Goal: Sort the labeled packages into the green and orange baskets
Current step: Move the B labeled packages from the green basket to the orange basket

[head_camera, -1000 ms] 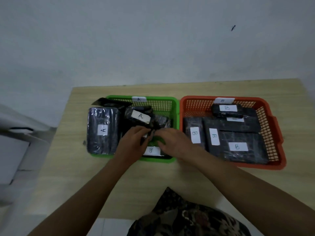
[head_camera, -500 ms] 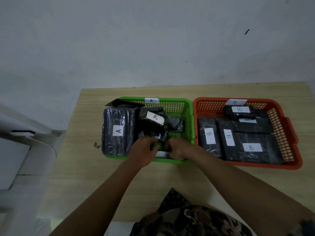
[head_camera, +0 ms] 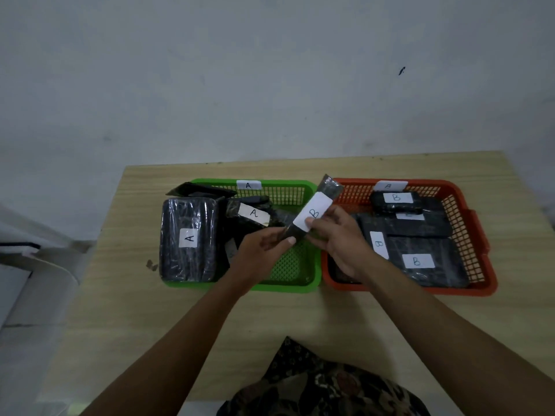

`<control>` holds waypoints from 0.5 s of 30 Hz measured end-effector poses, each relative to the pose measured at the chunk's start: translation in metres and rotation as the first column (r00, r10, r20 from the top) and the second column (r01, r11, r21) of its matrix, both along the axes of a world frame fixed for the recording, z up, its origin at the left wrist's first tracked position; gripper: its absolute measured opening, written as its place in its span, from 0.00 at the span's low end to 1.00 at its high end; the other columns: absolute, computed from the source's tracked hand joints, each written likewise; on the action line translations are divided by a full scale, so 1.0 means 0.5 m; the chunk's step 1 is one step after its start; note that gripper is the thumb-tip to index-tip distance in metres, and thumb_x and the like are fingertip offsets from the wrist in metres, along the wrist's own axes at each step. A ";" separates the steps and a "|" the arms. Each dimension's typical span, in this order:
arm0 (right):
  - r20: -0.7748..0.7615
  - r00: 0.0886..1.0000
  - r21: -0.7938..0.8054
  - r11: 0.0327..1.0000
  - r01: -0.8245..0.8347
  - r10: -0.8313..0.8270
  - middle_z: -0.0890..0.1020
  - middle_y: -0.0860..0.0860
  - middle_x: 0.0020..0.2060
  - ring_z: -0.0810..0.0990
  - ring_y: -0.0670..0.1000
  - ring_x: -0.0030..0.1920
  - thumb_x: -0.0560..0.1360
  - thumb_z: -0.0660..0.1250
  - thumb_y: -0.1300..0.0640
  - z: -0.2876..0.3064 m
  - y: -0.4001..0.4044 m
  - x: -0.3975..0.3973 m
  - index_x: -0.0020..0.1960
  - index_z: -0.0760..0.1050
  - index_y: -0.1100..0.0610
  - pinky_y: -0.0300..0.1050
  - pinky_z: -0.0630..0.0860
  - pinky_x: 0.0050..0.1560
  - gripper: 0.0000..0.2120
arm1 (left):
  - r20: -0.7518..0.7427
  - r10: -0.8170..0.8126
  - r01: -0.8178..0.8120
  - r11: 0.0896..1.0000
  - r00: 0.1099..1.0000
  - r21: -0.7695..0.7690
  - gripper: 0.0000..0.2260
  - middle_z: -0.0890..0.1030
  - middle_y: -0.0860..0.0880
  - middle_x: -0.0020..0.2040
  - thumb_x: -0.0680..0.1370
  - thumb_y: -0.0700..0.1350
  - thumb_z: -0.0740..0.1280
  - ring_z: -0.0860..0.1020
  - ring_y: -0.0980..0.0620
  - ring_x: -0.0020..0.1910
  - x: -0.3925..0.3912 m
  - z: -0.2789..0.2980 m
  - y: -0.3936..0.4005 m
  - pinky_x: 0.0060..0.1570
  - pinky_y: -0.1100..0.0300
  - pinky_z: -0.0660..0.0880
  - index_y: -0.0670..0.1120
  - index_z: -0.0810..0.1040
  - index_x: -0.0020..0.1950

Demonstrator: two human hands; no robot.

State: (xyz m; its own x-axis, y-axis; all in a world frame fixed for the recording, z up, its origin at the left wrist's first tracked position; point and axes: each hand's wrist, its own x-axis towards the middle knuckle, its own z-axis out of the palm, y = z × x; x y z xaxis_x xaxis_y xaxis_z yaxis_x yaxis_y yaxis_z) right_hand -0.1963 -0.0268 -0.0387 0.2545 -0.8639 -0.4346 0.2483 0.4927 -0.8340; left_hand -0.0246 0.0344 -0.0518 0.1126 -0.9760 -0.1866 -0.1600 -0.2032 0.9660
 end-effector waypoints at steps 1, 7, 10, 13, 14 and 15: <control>0.021 1.000 0.002 1.000 0.011 -0.011 0.85 0.55 0.53 0.83 0.55 0.56 0.75 0.70 0.66 0.002 0.001 -0.011 0.61 0.74 0.60 0.50 0.80 0.55 0.15 | -0.060 0.027 -0.027 1.000 0.998 0.011 0.10 0.86 0.54 0.45 0.76 0.40 0.72 0.84 0.54 0.48 -0.016 0.007 -0.004 0.47 0.61 0.81 0.56 0.83 0.50; 0.074 0.976 -0.016 0.979 0.205 -0.204 0.85 0.55 0.53 0.84 0.53 0.55 0.75 0.71 0.62 0.008 0.002 -0.112 0.58 0.78 0.59 0.44 0.81 0.48 0.11 | -0.240 0.008 0.012 0.996 0.971 0.084 0.07 0.85 0.48 0.46 0.76 0.35 0.70 0.85 0.50 0.45 -0.107 0.030 -0.044 0.44 0.61 0.81 0.44 0.82 0.51; 0.014 0.951 -0.062 0.949 0.309 -0.309 0.85 0.55 0.51 0.84 0.53 0.53 0.75 0.71 0.63 0.011 -0.003 -0.179 0.59 0.78 0.59 0.44 0.80 0.47 0.13 | -0.146 -0.105 0.116 0.990 0.984 0.074 0.06 0.86 0.49 0.45 0.75 0.38 0.72 0.85 0.53 0.44 -0.167 0.029 -0.066 0.44 0.62 0.81 0.44 0.82 0.52; -0.183 0.919 -0.173 0.932 0.319 -0.349 0.85 0.53 0.49 0.85 0.52 0.48 0.75 0.72 0.62 0.019 -0.007 -0.261 0.60 0.79 0.55 0.42 0.80 0.40 0.14 | 0.043 -0.198 0.196 0.980 0.979 0.044 0.12 0.85 0.51 0.48 0.74 0.45 0.74 0.83 0.56 0.47 -0.242 0.026 -0.093 0.47 0.66 0.79 0.45 0.81 0.57; -0.249 0.907 -0.209 0.934 0.291 -0.338 0.86 0.52 0.48 0.85 0.51 0.47 0.75 0.72 0.62 0.021 -0.008 -0.291 0.60 0.79 0.54 0.42 0.80 0.38 0.14 | 0.063 -0.214 0.212 0.976 0.975 0.042 0.14 0.84 0.51 0.50 0.74 0.46 0.74 0.83 0.56 0.49 -0.270 0.027 -0.105 0.48 0.66 0.79 0.45 0.81 0.59; -0.300 0.899 -0.235 0.938 0.255 -0.320 0.86 0.51 0.49 0.86 0.51 0.47 0.75 0.72 0.62 0.022 -0.009 -0.320 0.61 0.79 0.54 0.43 0.81 0.38 0.15 | 0.062 -0.236 0.233 0.971 0.970 0.044 0.16 0.84 0.51 0.51 0.74 0.47 0.74 0.82 0.57 0.50 -0.300 0.028 -0.118 0.50 0.65 0.79 0.45 0.80 0.60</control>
State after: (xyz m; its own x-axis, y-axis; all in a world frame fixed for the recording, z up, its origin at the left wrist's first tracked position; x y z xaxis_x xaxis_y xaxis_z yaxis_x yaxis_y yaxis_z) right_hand -0.3563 -0.0311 -0.0279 -0.1464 -0.9503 -0.2748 0.0517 0.2701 -0.9614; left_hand -0.1746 -0.0243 -0.0379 -0.1053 -0.9693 -0.2220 -0.2706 -0.1869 0.9444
